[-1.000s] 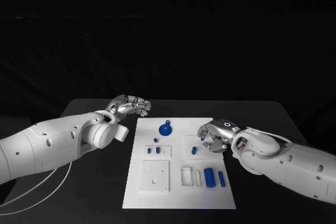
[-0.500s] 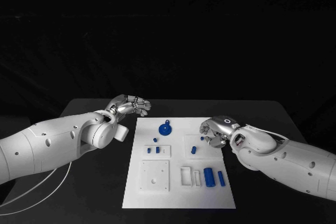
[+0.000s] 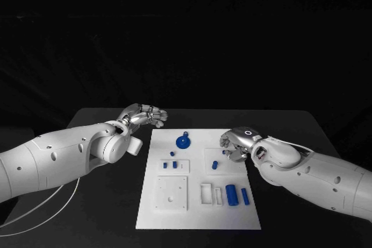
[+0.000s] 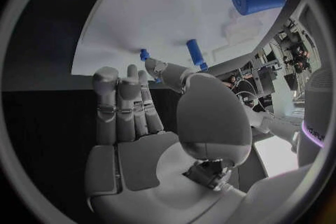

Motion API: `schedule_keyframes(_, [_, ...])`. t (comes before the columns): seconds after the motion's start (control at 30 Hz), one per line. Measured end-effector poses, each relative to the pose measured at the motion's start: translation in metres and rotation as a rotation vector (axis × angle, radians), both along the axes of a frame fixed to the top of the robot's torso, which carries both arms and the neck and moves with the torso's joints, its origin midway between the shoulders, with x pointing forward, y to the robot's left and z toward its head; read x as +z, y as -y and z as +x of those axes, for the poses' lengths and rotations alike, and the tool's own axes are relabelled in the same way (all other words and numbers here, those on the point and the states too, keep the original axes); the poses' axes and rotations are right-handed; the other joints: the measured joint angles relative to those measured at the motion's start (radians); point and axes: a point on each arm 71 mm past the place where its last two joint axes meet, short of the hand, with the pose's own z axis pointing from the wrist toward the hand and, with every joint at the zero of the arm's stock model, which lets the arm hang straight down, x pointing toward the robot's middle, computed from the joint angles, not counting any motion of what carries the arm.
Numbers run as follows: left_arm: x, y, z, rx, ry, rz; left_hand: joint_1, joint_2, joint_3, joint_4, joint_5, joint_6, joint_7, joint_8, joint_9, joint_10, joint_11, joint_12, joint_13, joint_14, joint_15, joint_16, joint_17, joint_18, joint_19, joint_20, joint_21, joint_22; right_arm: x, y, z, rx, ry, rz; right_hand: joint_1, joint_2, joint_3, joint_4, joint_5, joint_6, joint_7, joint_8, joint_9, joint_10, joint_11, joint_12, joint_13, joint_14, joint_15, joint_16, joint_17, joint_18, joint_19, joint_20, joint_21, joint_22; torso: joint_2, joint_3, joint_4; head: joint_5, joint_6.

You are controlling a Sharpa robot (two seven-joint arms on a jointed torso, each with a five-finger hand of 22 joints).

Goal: Assemble the parts on the task board

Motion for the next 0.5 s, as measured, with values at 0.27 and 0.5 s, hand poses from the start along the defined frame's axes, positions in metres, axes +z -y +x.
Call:
schedule_keyframes(0.27, [0.0000,0.0002,-0.0001,-0.001,0.000,0.000,0.000,0.000,0.000,0.000,0.000,0.000,0.000,0.000,0.000,0.000,0.000,0.000,0.000,0.000,0.000,-0.004,0.000,-0.001,0.000,0.000,0.000,0.000,-0.0046,-0.0022,0.0007,0.004,-0.013,-0.021,0.000,0.000,-0.016,-0.014,0.000,0.008,-0.008,0.005,0.003,0.013,-0.008,0.015,0.008,-0.002,-0.009,0.005,0.000,0.000,0.003,-0.003,0.006,0.005,0.000,0.0001,0.0003,0.001,-0.004])
schedule_keyframes(0.5, [0.0001,0.0004,-0.0003,-0.002,0.000,-0.001,0.000,0.000,0.000,0.000,0.000,0.000,0.000,0.000,0.000,0.000,0.000,0.000,-0.001,0.000,0.000,-0.004,0.001,-0.001,0.000,0.000,0.000,0.001,-0.0078,-0.0026,0.0015,0.004,-0.022,-0.039,-0.007,-0.007,-0.034,-0.020,0.000,0.013,-0.006,0.009,0.004,0.015,-0.007,0.022,0.013,-0.003,-0.011,0.005,0.000,0.000,0.003,-0.003,0.006,0.005,0.001,0.0007,-0.0002,0.003,-0.007])
